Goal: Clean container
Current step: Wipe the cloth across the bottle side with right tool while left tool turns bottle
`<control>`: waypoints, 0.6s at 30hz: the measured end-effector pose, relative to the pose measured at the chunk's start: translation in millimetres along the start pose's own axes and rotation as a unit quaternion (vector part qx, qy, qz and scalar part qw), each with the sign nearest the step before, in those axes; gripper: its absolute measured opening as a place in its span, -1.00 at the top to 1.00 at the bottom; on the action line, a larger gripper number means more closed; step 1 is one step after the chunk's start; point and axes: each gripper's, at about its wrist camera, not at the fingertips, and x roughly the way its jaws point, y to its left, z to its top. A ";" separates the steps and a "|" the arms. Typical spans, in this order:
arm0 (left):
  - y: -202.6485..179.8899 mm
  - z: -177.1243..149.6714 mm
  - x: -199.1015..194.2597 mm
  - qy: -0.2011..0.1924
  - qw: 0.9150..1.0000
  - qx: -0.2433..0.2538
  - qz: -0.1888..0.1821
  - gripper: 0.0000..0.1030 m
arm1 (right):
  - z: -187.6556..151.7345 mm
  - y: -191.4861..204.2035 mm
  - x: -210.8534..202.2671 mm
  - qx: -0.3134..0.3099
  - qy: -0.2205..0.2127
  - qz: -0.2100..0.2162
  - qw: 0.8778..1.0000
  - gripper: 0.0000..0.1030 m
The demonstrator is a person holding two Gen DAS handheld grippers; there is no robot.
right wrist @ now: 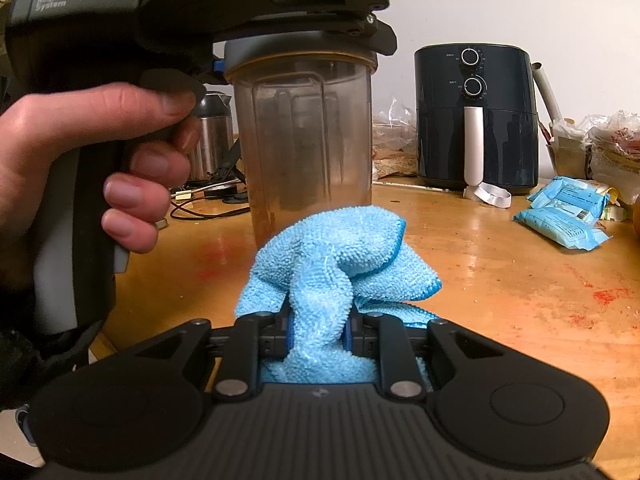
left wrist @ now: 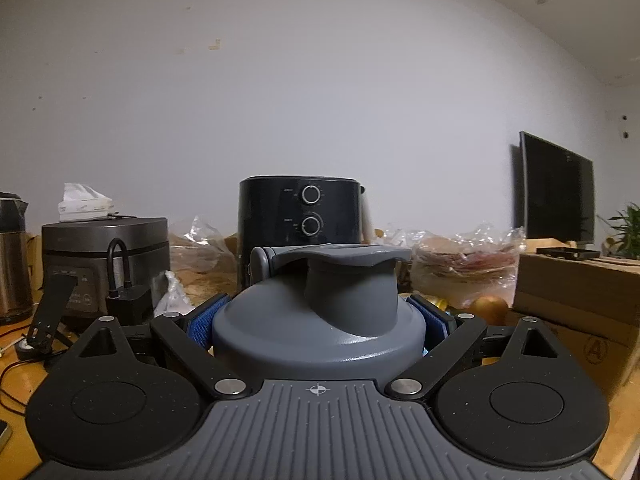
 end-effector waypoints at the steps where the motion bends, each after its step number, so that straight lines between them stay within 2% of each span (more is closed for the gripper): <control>1: 1.2 -0.4 0.0 -0.001 1.000 0.000 -0.004 -0.84 | 0.0 0.0 -0.1 0.001 0.000 0.000 1.000 0.71; 13: 7.6 -2.5 0.0 -0.006 0.999 0.004 -0.034 -0.84 | -0.4 1.5 -0.9 0.002 0.000 -0.002 1.000 0.77; 18: 13.1 -3.5 0.5 -0.008 0.998 0.006 -0.060 -0.84 | -0.4 2.0 -1.3 0.001 0.002 -0.003 1.000 0.77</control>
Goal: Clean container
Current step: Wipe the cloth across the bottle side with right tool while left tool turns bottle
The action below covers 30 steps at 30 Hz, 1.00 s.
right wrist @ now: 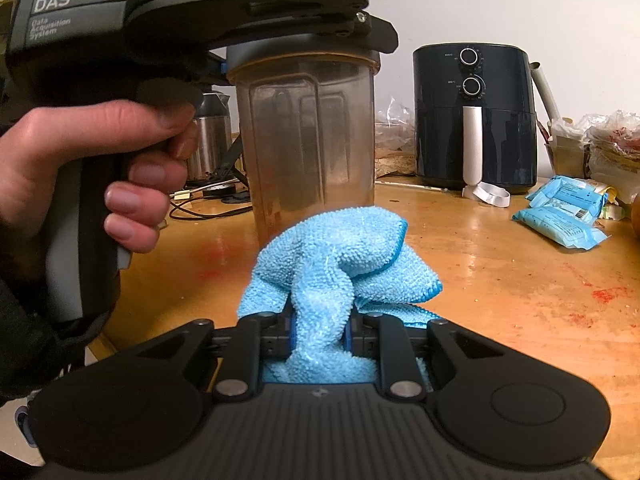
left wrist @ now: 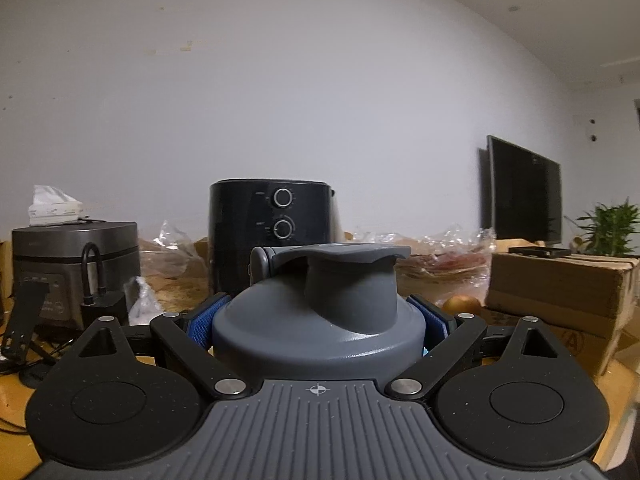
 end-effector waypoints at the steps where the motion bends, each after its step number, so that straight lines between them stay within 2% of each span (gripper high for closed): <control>1: 1.1 0.0 0.2 0.000 1.000 0.000 -0.005 -0.84 | 0.0 0.0 0.1 0.000 0.000 0.000 1.000 0.77; 13: 14.2 -0.3 1.0 0.001 0.998 0.003 -0.058 -0.84 | -0.2 1.8 -0.7 -0.001 -0.001 -0.003 1.000 0.76; 30: 24.7 -5.4 2.6 -0.003 0.994 0.004 -0.105 -0.84 | 0.2 0.9 1.0 0.001 -0.003 -0.005 1.000 0.73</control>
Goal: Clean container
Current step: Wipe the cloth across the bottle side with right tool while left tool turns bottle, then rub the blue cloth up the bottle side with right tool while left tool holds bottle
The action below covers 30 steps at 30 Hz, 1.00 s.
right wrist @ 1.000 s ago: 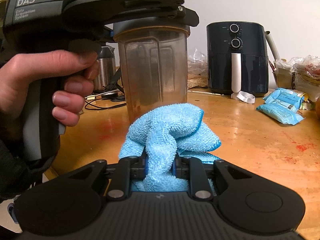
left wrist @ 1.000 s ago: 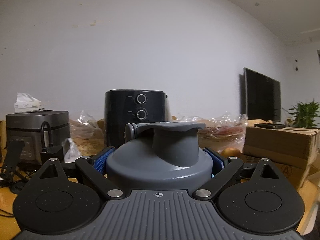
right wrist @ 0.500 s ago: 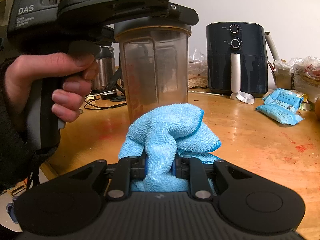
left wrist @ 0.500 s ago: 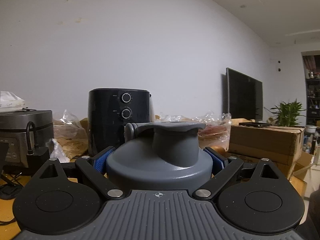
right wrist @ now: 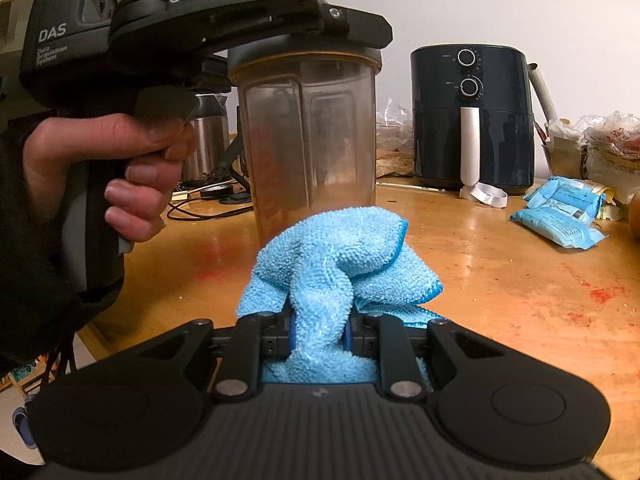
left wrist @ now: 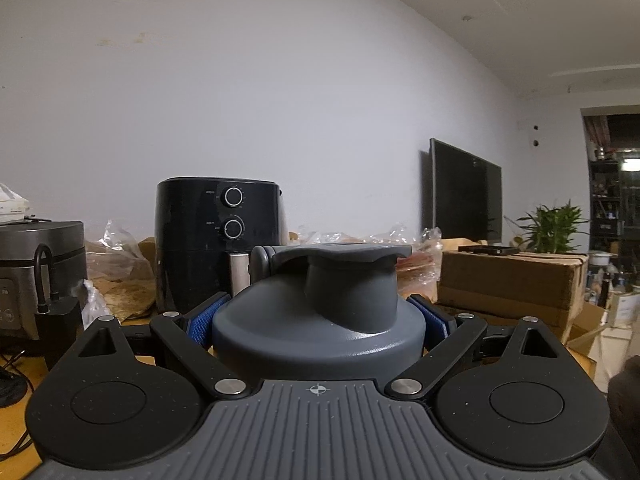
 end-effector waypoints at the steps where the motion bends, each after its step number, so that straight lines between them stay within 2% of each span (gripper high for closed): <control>1: 0.3 0.0 0.2 0.000 1.000 0.000 -0.001 -0.84 | 0.0 0.0 0.1 0.000 0.000 0.000 1.000 0.73; 10: 0.8 0.0 1.7 0.000 1.000 -0.002 -0.002 -0.84 | -0.4 -0.9 -0.3 0.003 0.000 0.001 1.000 0.73; 30: 11.3 -1.2 3.0 -0.002 0.999 0.001 -0.042 -0.84 | 0.1 -2.0 0.4 0.006 -0.001 0.001 1.000 0.69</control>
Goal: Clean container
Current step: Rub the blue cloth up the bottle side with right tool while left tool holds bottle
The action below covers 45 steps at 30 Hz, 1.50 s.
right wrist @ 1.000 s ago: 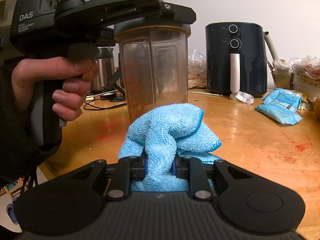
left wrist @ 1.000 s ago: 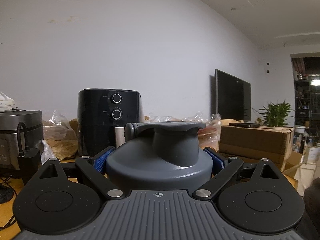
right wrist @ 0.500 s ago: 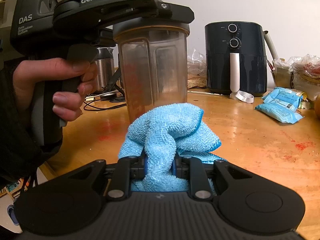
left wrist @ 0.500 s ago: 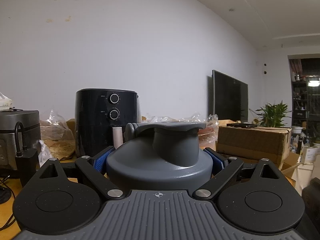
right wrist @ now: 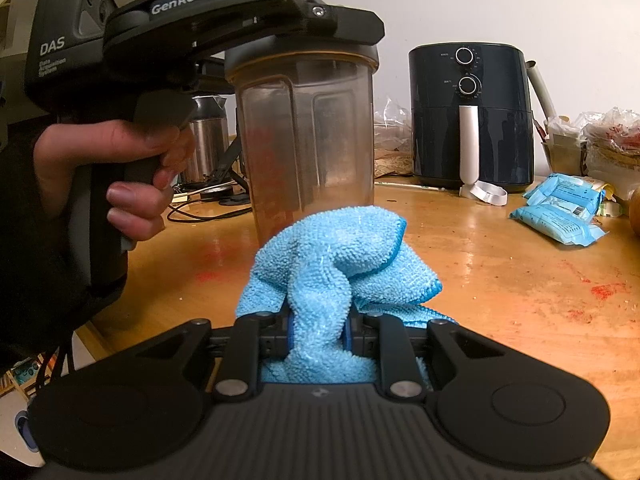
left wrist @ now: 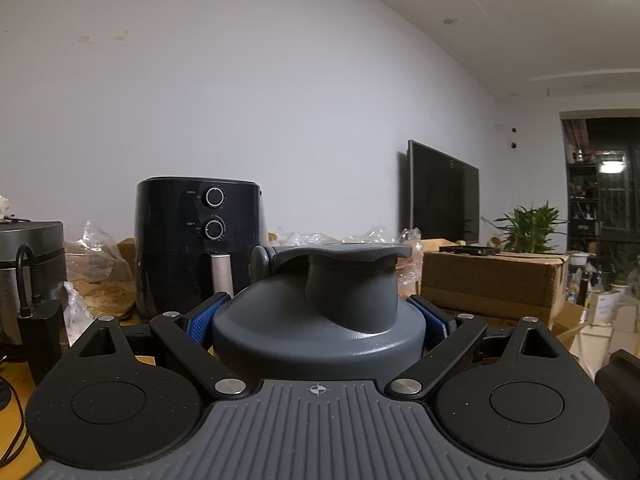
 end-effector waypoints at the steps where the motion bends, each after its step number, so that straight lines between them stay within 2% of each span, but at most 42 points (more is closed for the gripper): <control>1: 0.5 0.1 0.1 0.000 1.000 0.000 -0.003 -0.84 | 0.0 0.0 -0.2 0.000 0.000 0.000 1.000 0.69; 23: 24.8 0.2 5.5 0.019 0.994 -0.002 -0.104 -0.84 | -0.7 1.5 -1.7 0.000 0.000 -0.002 1.000 0.65; 45: 25.2 1.6 7.3 0.015 0.995 0.002 -0.097 -0.85 | -0.4 1.7 -1.4 0.000 0.001 -0.002 1.000 0.62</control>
